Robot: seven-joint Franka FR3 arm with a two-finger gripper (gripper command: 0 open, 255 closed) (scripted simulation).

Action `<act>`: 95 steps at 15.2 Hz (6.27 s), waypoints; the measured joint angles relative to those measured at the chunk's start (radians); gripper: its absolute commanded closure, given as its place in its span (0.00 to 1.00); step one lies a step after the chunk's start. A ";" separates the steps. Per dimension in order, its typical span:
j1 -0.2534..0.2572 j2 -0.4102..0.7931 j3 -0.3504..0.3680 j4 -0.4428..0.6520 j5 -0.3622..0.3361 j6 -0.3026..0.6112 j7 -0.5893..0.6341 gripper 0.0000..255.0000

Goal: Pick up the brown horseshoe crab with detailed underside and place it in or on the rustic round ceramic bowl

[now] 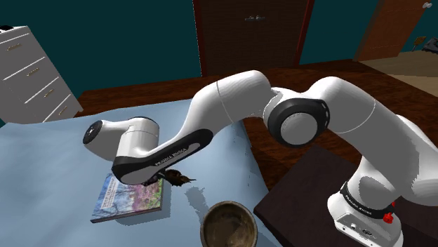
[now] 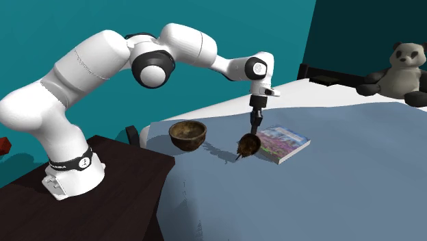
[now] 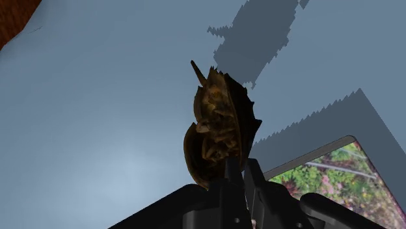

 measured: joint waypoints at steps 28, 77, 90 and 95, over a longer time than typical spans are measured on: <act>-0.229 -0.062 0.075 -0.310 0.246 0.296 0.238 0.00; -0.292 -0.328 -0.014 -1.032 -0.202 1.114 0.092 1.00; -0.384 -0.469 0.104 -1.088 -0.089 1.019 -0.002 1.00; -0.422 -0.523 0.151 -1.099 -0.035 0.978 -0.045 1.00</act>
